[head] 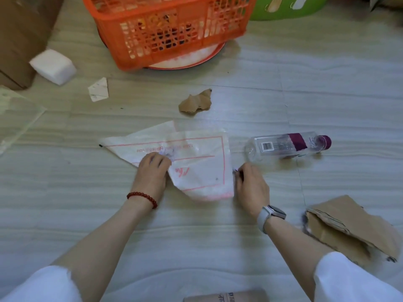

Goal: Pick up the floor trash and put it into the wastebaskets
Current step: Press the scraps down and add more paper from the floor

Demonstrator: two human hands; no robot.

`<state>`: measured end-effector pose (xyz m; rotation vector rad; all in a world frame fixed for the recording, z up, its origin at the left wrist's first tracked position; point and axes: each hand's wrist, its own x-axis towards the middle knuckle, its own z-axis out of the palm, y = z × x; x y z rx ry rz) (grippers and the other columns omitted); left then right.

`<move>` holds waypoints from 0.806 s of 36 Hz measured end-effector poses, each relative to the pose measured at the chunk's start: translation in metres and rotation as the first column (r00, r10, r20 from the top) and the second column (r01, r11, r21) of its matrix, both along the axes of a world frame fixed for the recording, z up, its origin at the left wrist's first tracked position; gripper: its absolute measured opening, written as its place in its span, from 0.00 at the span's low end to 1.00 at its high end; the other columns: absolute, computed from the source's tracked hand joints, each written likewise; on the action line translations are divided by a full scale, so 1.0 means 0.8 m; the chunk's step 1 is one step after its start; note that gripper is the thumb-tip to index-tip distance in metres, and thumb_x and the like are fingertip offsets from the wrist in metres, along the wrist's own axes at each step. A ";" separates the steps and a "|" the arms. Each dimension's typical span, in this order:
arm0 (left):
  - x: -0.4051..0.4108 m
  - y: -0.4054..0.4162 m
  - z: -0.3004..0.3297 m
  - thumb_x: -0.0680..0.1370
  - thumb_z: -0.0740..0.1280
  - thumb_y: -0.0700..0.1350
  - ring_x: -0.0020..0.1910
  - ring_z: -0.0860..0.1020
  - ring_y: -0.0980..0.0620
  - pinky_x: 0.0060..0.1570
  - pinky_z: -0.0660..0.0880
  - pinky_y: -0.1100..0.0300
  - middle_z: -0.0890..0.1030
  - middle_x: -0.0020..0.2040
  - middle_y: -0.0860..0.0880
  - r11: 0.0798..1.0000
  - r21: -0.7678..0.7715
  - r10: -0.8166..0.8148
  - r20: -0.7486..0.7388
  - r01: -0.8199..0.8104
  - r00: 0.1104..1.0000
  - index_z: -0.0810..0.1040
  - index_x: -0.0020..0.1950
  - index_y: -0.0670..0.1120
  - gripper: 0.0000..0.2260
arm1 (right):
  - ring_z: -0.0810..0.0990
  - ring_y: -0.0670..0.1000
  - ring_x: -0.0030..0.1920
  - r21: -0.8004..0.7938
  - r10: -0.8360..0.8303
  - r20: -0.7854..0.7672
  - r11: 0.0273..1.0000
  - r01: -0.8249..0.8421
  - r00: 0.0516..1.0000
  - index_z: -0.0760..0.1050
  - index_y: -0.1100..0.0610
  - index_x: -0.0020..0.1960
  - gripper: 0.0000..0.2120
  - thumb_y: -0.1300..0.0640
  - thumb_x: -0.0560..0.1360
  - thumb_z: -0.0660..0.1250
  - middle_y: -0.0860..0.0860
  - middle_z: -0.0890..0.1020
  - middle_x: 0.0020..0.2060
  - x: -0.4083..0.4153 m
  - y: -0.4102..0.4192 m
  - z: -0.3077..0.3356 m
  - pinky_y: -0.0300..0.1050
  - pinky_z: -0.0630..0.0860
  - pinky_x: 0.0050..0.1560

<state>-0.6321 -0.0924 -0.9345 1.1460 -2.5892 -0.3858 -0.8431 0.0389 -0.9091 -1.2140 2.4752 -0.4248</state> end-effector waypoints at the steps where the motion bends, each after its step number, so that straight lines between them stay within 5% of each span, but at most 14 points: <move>1: 0.000 -0.001 0.004 0.67 0.59 0.32 0.44 0.69 0.45 0.45 0.66 0.57 0.78 0.38 0.41 0.999 0.039 0.015 -0.014 -0.014 1.000 0.75 0.41 0.40 0.08 | 0.74 0.59 0.48 -0.011 -0.028 0.036 1.000 0.028 0.999 0.69 0.60 0.48 0.08 0.55 0.79 0.57 0.57 0.76 0.47 0.000 -0.001 0.001 0.46 0.65 0.39; 6: 0.015 -0.017 0.016 0.73 0.64 0.45 0.36 0.69 0.49 0.34 0.59 0.58 0.67 0.33 0.53 0.974 0.213 0.018 0.255 -0.075 0.967 0.62 0.41 0.54 0.10 | 0.69 0.52 0.37 -0.122 -0.155 0.274 0.973 0.195 0.949 0.66 0.58 0.38 0.08 0.61 0.75 0.62 0.55 0.71 0.41 -0.008 -0.010 0.012 0.40 0.62 0.36; 9: 0.035 -0.014 0.023 0.75 0.62 0.47 0.42 0.75 0.46 0.39 0.66 0.56 0.73 0.39 0.50 0.961 0.275 -0.043 0.269 -0.034 0.962 0.67 0.58 0.59 0.14 | 0.65 0.51 0.34 -0.169 -0.250 0.418 0.923 0.346 0.873 0.61 0.54 0.31 0.15 0.62 0.72 0.63 0.54 0.67 0.31 -0.012 -0.026 0.019 0.40 0.64 0.35; 14: 0.061 -0.013 0.045 0.69 0.33 0.59 0.43 0.65 0.51 0.46 0.62 0.57 0.67 0.42 0.51 0.955 0.280 -0.217 0.427 0.099 0.878 0.52 0.73 0.63 0.32 | 0.62 0.49 0.32 -0.243 -0.222 0.548 0.881 0.407 0.807 0.61 0.56 0.32 0.14 0.64 0.71 0.64 0.52 0.64 0.29 0.001 -0.064 0.034 0.43 0.61 0.36; 17: 0.066 -0.012 0.051 0.68 0.33 0.57 0.43 0.63 0.52 0.50 0.61 0.56 0.65 0.41 0.51 0.923 0.381 -0.228 0.415 0.059 0.881 0.57 0.70 0.67 0.32 | 0.61 0.48 0.31 -0.287 -0.100 0.542 0.911 0.295 0.834 0.60 0.56 0.34 0.14 0.65 0.71 0.63 0.49 0.63 0.29 0.017 -0.086 0.041 0.40 0.61 0.33; 19: 0.061 -0.011 0.062 0.75 0.42 0.55 0.44 0.63 0.51 0.50 0.59 0.56 0.64 0.40 0.51 0.892 0.452 -0.177 0.370 -0.010 0.912 0.73 0.51 0.65 0.20 | 0.64 0.45 0.29 -0.306 -0.033 0.537 0.924 0.231 0.843 0.64 0.57 0.37 0.09 0.66 0.71 0.63 0.48 0.66 0.30 0.025 -0.098 0.045 0.32 0.62 0.30; 21: 0.054 -0.008 0.069 0.79 0.50 0.49 0.44 0.62 0.50 0.53 0.58 0.56 0.63 0.39 0.51 0.854 0.509 -0.065 0.304 -0.105 0.951 0.66 0.33 0.56 0.15 | 0.69 0.43 0.32 -0.301 -0.001 0.524 0.935 0.186 0.852 0.68 0.57 0.45 0.06 0.66 0.72 0.62 0.47 0.71 0.34 0.029 -0.110 0.045 0.29 0.65 0.32; 23: 0.049 -0.004 0.066 0.77 0.46 0.56 0.47 0.62 0.50 0.59 0.56 0.54 0.63 0.39 0.51 0.872 0.458 0.033 0.293 -0.171 0.956 0.68 0.35 0.52 0.17 | 0.72 0.46 0.36 -0.259 0.024 0.505 0.958 0.126 0.863 0.70 0.55 0.56 0.12 0.65 0.75 0.59 0.47 0.72 0.36 0.027 -0.124 0.041 0.34 0.69 0.39; 25: 0.045 -0.002 0.057 0.68 0.39 0.66 0.51 0.63 0.51 0.62 0.51 0.53 0.64 0.42 0.52 0.890 0.396 0.112 0.289 -0.225 0.951 0.76 0.46 0.61 0.28 | 0.71 0.49 0.37 -0.199 0.054 0.480 0.979 0.048 0.876 0.68 0.54 0.63 0.18 0.67 0.77 0.52 0.47 0.72 0.37 0.021 -0.142 0.037 0.39 0.70 0.40; 29: 0.038 0.001 0.027 0.61 0.49 0.74 0.57 0.64 0.51 0.67 0.45 0.50 0.65 0.47 0.52 0.912 0.268 0.253 0.231 -0.312 0.939 0.74 0.47 0.59 0.28 | 0.70 0.53 0.51 -0.112 0.077 0.370 0.993 -0.038 0.926 0.66 0.59 0.68 0.20 0.66 0.78 0.49 0.55 0.70 0.51 0.006 -0.182 0.032 0.42 0.66 0.51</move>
